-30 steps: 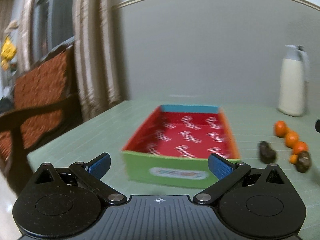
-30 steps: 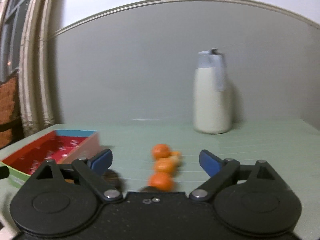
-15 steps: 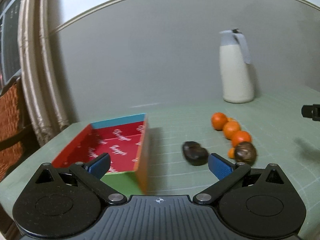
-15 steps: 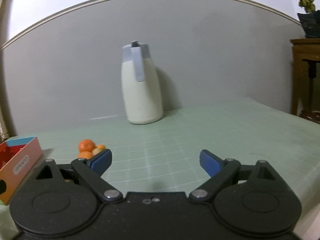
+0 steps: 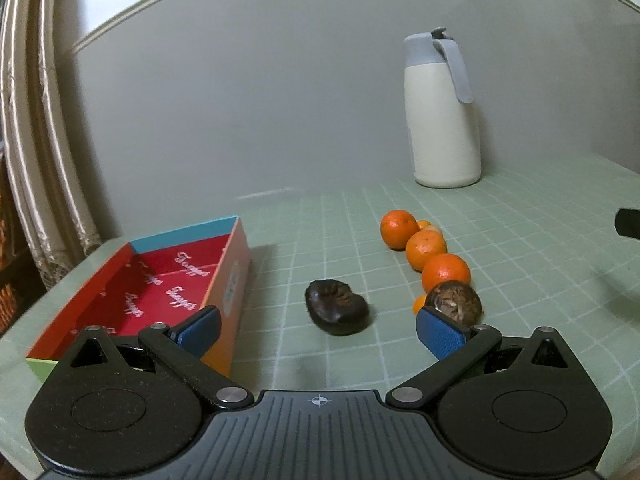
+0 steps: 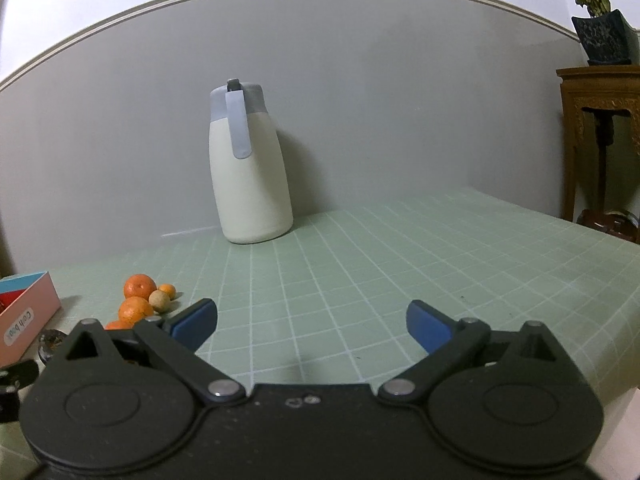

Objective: Organize fruits
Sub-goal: 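Move the left tool to the dark brown lumpy fruit and close on it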

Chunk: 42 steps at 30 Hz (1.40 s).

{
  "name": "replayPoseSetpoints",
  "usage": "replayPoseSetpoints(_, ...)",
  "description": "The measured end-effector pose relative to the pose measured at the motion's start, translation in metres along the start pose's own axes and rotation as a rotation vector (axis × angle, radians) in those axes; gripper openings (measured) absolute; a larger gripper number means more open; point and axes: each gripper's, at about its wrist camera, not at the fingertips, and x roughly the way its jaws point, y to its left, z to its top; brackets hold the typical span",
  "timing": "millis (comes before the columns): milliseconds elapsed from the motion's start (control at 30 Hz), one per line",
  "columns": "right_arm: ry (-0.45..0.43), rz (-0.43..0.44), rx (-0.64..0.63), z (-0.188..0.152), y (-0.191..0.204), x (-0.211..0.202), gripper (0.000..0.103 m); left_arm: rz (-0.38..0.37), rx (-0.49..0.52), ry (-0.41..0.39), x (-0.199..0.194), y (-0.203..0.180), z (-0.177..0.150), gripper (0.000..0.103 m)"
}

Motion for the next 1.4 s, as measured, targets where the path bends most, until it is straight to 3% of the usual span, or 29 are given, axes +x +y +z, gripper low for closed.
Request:
replayPoseSetpoints(367, 0.023, 0.004, 0.000, -0.002, 0.001, 0.008, 0.101, -0.041, -0.069, 0.067, 0.039, 0.004, 0.008, 0.103)
replayPoseSetpoints(800, 0.056, 0.025, 0.014, -0.004, 0.006, 0.013, 0.101, -0.101, -0.101, 0.091, 0.061, 0.005, 0.013, 0.101)
replayPoseSetpoints(1000, 0.064, 0.040, 0.022, -0.004, 0.010, 0.015, 0.101, -0.124, -0.093, 0.107, 0.067, 0.002, 0.013, 0.081)
replayPoseSetpoints(1267, 0.071, 0.056, 0.040, -0.003, 0.011, 0.016, 0.101, -0.153, -0.124, 0.154, 0.076, 0.005, 0.010, 0.077)
replayPoseSetpoints(1400, 0.079, 0.061, 0.047, -0.003, 0.011, 0.017, 0.101, -0.169, -0.148, 0.174, 0.081, 0.007, 0.011, 0.059)
